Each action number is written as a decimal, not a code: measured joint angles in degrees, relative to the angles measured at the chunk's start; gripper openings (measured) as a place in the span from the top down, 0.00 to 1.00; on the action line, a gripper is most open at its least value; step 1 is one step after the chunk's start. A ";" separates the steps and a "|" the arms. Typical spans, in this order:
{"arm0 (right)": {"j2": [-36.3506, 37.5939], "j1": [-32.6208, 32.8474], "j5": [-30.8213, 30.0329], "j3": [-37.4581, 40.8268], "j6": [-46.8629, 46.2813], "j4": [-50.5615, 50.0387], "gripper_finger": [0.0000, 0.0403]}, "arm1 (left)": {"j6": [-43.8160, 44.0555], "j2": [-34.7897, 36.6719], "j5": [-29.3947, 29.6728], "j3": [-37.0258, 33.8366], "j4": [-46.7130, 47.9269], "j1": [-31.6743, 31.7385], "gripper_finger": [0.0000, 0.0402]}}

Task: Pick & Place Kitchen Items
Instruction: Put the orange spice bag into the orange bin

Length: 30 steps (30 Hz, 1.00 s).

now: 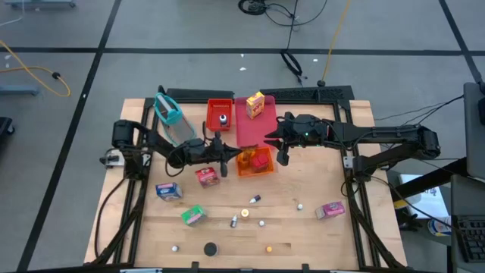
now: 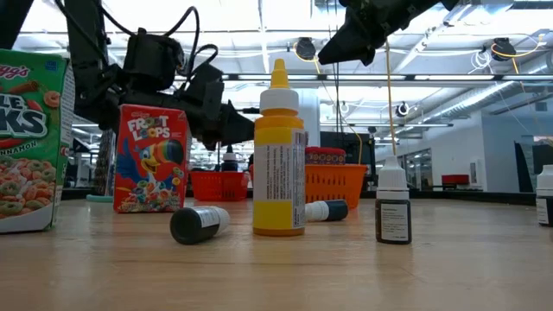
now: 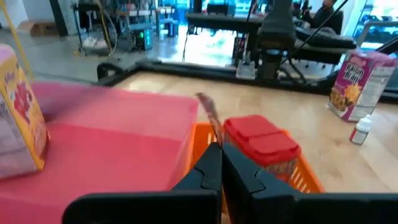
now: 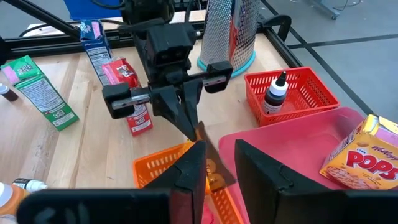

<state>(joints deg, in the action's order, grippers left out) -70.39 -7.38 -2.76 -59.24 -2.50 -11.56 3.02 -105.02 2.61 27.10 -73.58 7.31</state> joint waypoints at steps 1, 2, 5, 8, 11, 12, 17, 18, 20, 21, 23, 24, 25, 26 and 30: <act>0.00 -0.02 0.00 0.00 -0.25 -0.02 0.81 | -0.58 -0.07 0.02 0.02 -0.40 0.09 1.00; 0.00 -0.02 0.00 0.00 -0.48 -0.02 0.81 | -1.18 -0.05 0.01 0.02 -0.43 0.12 1.00; 0.00 0.01 0.00 0.00 -0.64 -0.03 0.81 | -2.54 -0.05 -0.54 0.06 0.08 0.45 1.00; 0.00 0.01 0.00 0.00 -0.65 -0.03 0.81 | -2.32 -0.07 -1.47 0.06 0.11 0.50 1.00; 0.00 -0.01 0.00 0.00 -0.51 -0.01 0.81 | -1.87 -0.07 -1.59 0.06 0.11 0.46 1.00; 0.00 0.00 0.01 0.00 -0.43 -0.01 0.81 | -1.89 -0.07 -1.55 0.06 0.11 0.48 1.00; 0.00 -0.01 0.01 0.00 -0.37 -0.04 0.81 | -2.50 -0.05 -1.25 0.06 0.07 0.48 0.92; 0.00 0.01 0.00 0.00 -0.36 -0.12 0.81 | -2.64 -0.05 -1.25 0.06 0.05 0.48 0.90; 0.00 0.01 0.00 0.00 -0.29 -0.50 0.81 | -2.74 -0.05 -1.23 0.08 0.05 0.48 0.84; 0.00 0.00 0.02 0.00 -0.27 -0.66 0.81 | -2.77 -0.05 -1.20 0.08 0.05 0.48 0.82; 0.00 0.00 0.00 0.00 -0.25 -0.81 0.81 | -2.98 -0.05 -1.20 0.08 0.05 0.48 0.77; 0.00 0.00 0.01 0.00 -0.25 -0.89 0.81 | -3.18 -0.03 -1.20 0.08 -0.01 0.48 0.74; 0.00 -0.02 0.02 0.00 -0.25 -1.09 0.81 | -3.48 0.18 -1.20 0.08 0.01 0.48 0.72; 0.00 -0.01 0.02 0.00 -0.25 -1.35 0.81 | -3.91 0.75 -1.20 0.08 0.21 0.48 0.70; 0.00 0.23 0.69 0.00 -0.27 -4.42 0.81 | -5.58 3.88 -1.20 0.08 0.11 0.48 0.64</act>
<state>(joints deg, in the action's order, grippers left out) -70.39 -7.16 -2.07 -59.24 -2.77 -15.99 -2.56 -101.15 1.41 27.18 -73.47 7.79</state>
